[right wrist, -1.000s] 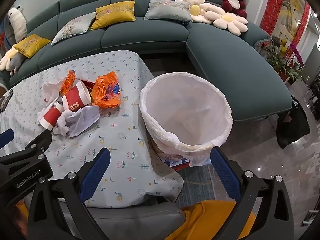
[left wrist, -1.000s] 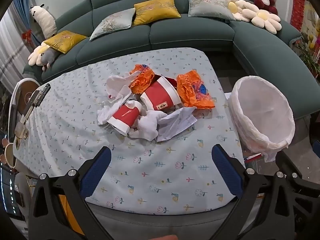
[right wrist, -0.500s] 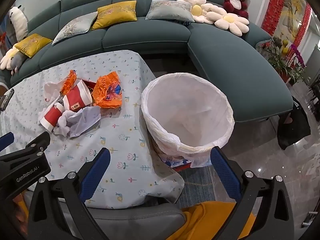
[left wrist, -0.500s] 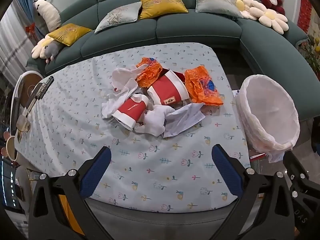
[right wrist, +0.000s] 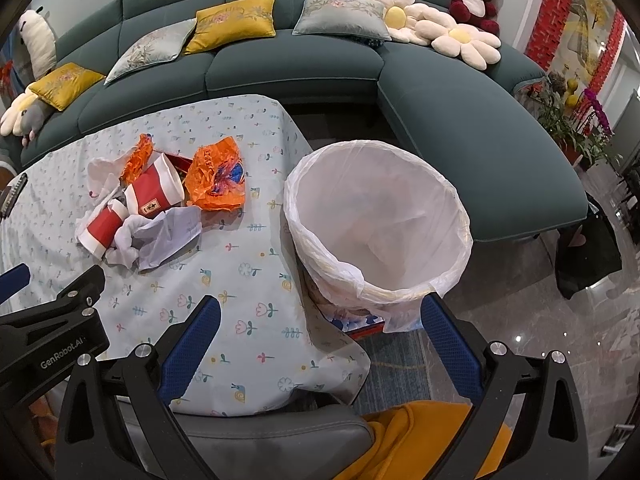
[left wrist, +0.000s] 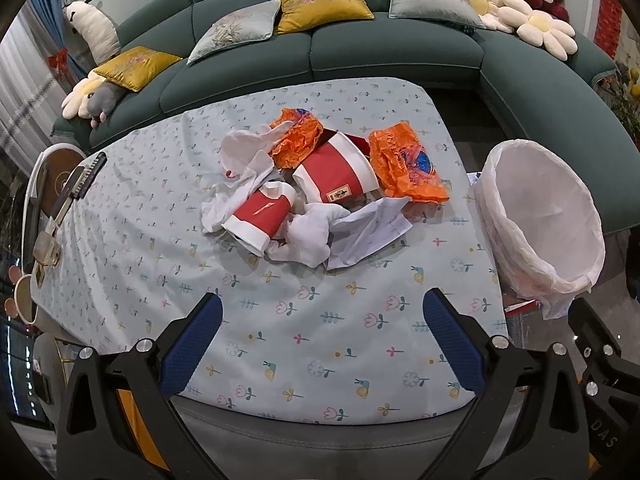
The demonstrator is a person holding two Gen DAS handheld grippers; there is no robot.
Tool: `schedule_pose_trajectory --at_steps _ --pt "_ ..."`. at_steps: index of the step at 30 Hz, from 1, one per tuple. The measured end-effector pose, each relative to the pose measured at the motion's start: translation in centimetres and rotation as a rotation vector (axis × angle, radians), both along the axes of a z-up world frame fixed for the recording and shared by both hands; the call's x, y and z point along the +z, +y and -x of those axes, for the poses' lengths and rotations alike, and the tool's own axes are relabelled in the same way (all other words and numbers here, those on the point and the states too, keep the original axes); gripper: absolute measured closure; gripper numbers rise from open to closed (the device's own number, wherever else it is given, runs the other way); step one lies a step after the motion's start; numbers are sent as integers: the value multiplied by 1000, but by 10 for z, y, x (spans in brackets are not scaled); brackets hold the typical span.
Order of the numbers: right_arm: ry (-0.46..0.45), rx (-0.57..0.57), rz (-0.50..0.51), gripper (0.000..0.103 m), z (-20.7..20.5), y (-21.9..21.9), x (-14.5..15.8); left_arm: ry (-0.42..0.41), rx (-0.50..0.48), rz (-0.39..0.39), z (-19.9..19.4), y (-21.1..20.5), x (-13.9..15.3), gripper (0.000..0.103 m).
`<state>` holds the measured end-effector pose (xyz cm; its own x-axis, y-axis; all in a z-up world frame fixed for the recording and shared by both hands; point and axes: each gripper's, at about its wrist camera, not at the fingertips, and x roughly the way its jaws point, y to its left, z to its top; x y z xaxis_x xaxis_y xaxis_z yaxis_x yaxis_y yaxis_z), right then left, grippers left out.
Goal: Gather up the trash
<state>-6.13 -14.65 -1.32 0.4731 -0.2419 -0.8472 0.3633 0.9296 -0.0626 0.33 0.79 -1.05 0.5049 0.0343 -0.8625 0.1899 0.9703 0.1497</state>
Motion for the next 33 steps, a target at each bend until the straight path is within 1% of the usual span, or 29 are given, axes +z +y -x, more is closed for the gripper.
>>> schedule_pose_trajectory --at_steps 10,26,33 --pt "6 -1 -1 7 0 0 -3 -12 8 -4 -1 2 -1 7" --pt "7 -3 -1 7 0 -1 -5 -20 -25 -1 -1 -3 -1 7" --pt "7 -4 -1 7 0 0 -5 -23 -15 -1 -1 -2 -1 7"
